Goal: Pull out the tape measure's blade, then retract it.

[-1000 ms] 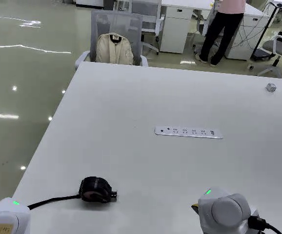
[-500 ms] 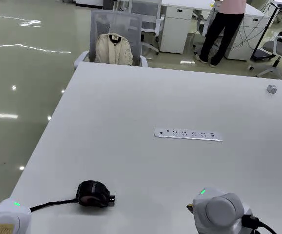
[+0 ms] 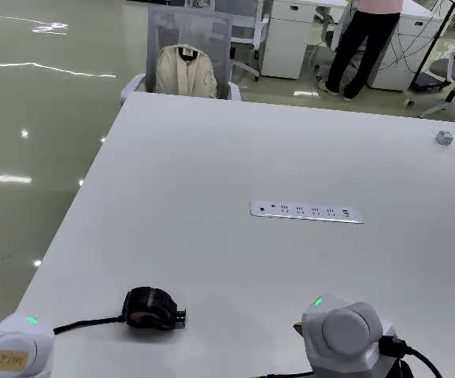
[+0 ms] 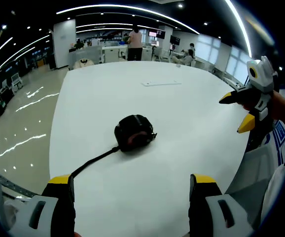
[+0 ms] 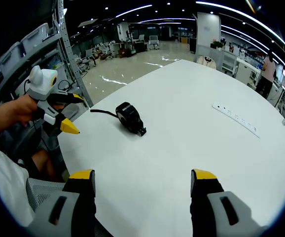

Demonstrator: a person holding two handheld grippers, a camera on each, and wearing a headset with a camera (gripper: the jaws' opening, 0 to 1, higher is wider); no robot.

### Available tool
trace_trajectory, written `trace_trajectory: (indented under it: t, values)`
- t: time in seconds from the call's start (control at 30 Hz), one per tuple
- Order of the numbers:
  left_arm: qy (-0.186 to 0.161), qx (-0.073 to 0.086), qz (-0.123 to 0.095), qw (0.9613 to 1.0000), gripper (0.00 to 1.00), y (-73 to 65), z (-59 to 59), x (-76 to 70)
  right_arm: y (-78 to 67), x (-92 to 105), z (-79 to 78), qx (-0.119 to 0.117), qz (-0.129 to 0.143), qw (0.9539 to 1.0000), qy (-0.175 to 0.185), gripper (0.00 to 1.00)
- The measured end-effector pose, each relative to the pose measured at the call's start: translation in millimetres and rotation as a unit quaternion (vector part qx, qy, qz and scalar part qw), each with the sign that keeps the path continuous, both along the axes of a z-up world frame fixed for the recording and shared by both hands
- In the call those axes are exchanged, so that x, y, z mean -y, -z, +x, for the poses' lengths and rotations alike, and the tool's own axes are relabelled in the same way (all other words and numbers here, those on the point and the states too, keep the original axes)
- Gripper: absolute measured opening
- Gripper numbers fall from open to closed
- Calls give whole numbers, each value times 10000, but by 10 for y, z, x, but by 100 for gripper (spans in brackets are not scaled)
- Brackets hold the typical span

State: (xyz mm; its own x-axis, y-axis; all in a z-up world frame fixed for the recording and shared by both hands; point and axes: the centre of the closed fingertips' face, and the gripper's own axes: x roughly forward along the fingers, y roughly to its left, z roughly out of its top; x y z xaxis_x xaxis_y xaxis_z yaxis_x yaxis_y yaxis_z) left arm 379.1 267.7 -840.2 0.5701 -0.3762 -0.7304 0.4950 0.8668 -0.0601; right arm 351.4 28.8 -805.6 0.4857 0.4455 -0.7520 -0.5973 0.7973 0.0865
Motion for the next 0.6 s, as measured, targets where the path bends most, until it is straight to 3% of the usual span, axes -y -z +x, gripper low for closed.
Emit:
trace_trajectory:
  t: [0.6]
  values:
    - [94,-49,57,9999,93,72,142,32,92,-86,131,-62,17,9999,-158,80]
